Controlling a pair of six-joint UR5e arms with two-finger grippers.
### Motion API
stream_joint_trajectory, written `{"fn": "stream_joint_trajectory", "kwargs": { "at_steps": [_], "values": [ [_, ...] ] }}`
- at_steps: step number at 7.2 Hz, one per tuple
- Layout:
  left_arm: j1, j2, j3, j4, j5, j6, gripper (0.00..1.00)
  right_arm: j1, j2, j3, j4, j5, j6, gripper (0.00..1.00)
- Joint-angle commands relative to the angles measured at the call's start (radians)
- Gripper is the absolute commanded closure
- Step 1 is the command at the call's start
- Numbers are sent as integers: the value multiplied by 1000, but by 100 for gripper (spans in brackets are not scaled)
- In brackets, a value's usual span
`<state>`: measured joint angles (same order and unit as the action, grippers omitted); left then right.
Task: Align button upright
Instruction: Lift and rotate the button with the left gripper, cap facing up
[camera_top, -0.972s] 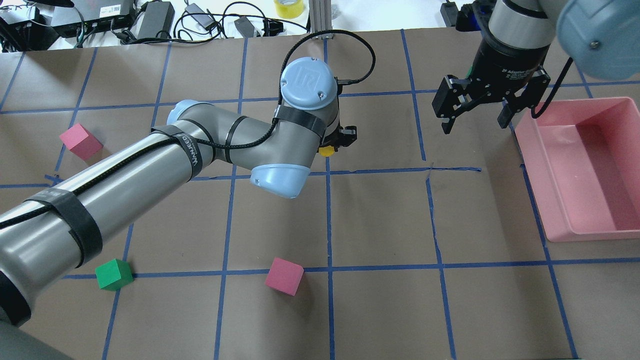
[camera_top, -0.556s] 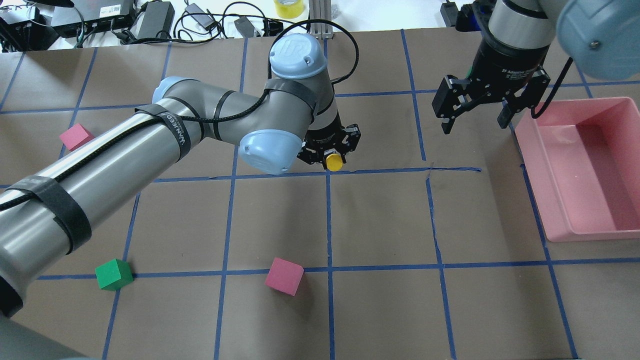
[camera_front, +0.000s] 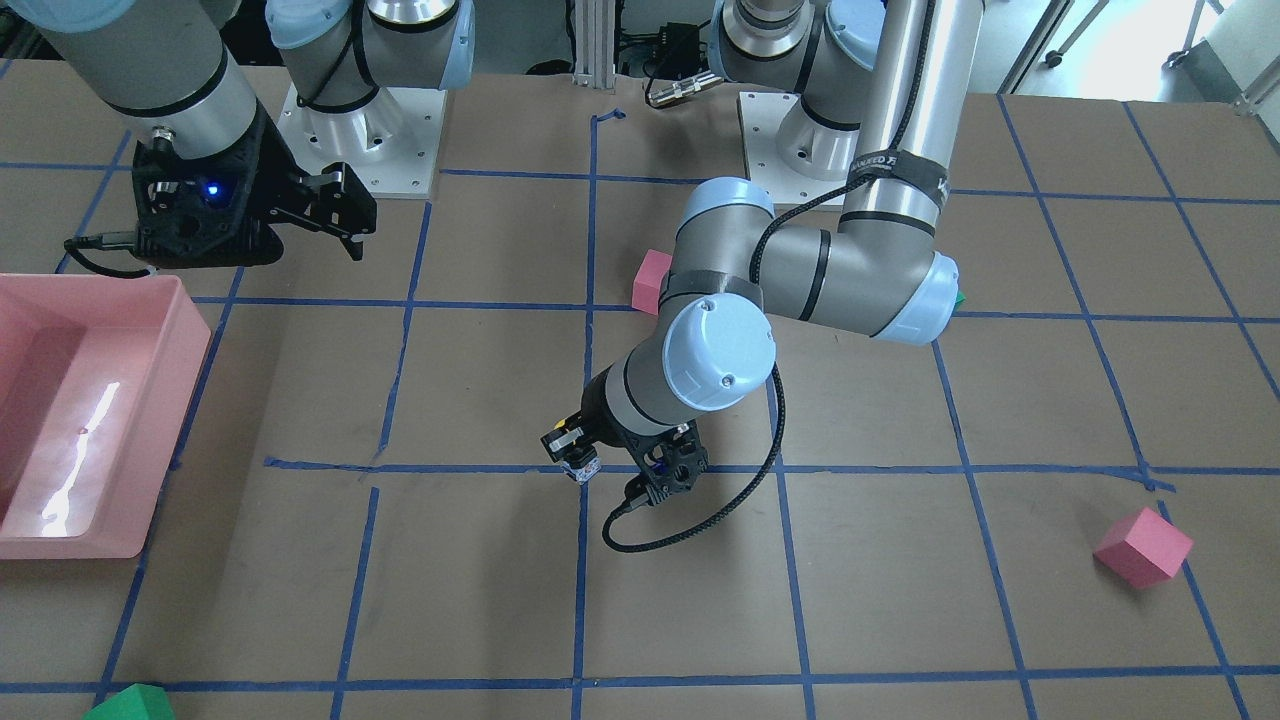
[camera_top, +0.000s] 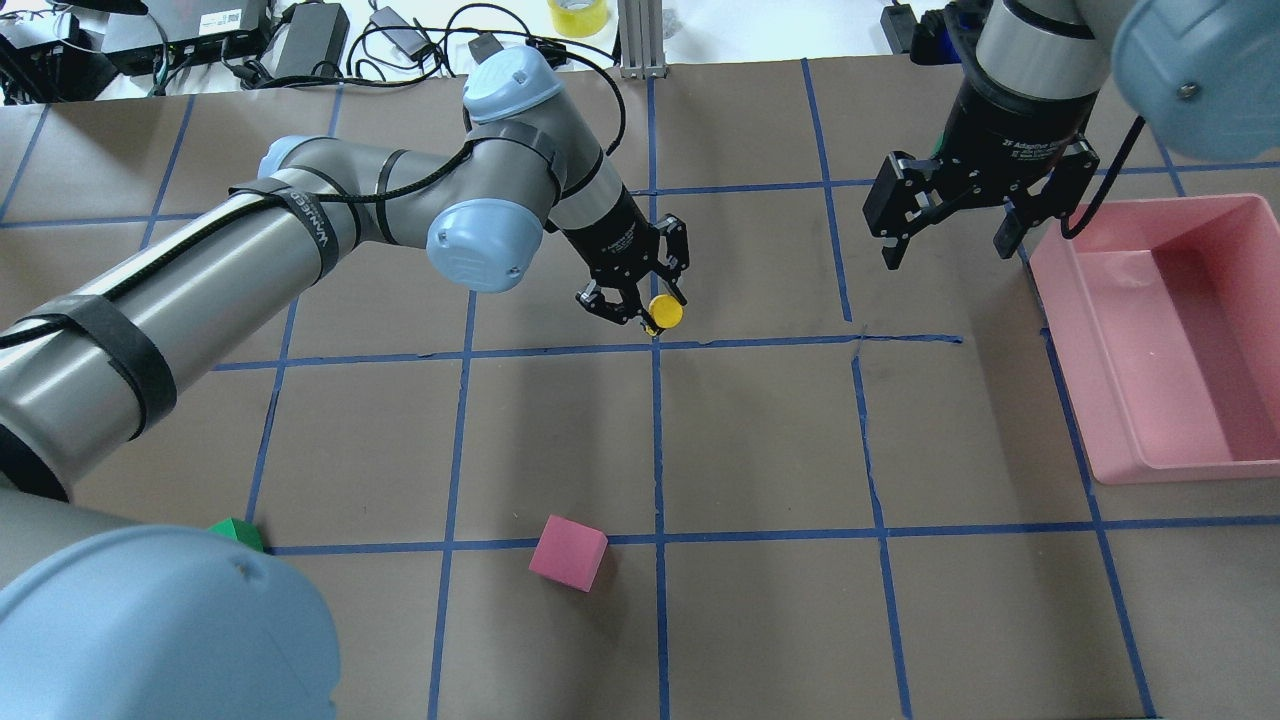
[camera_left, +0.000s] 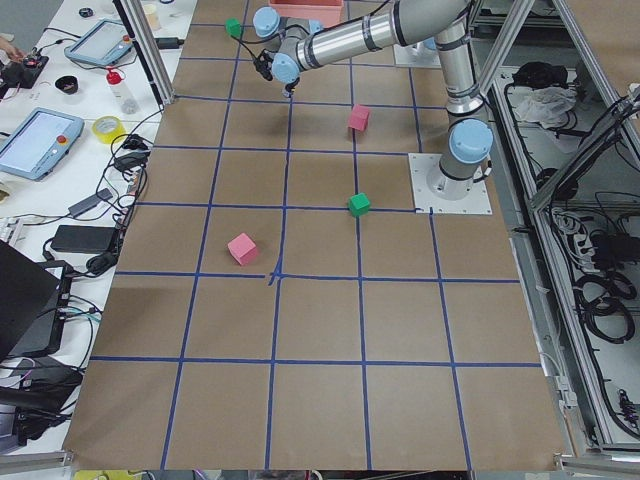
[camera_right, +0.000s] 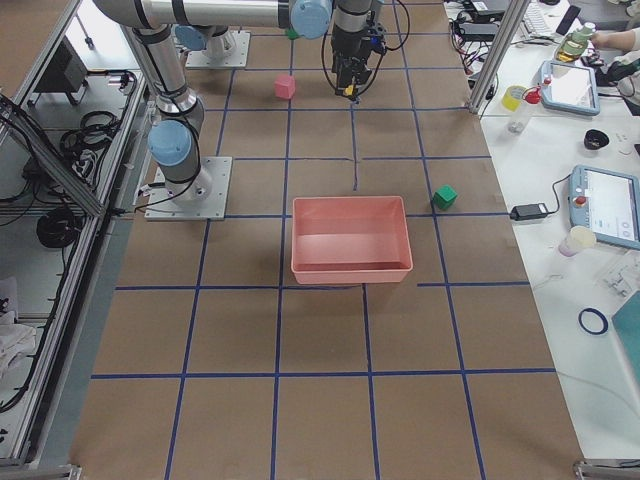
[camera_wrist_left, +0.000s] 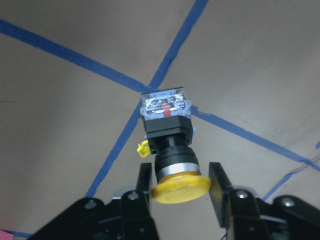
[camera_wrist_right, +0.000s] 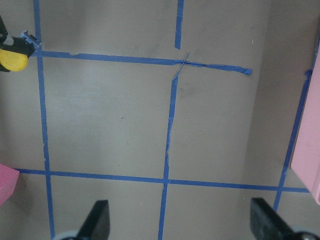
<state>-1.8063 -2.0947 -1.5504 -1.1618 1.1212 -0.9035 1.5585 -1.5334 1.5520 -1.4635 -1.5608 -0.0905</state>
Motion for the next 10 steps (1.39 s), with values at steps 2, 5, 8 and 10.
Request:
{"fn": "stream_joint_trajectory", "kwargs": {
  "at_steps": [2, 5, 8, 10],
  "values": [
    [72, -33, 3, -85, -128, -26, 100, 0, 4, 0, -1, -9, 0, 0],
    [120, -37, -31, -116, -253, -3, 100, 0, 3, -1, -1, -12, 1, 0],
    [122, -47, -49, -107, -261, 26, 100, 0, 4, 0, -3, -12, 1, 0],
    [122, -47, -54, -107, -253, 28, 100, 0, 4, -1, -8, -12, 3, 0]
  ]
}}
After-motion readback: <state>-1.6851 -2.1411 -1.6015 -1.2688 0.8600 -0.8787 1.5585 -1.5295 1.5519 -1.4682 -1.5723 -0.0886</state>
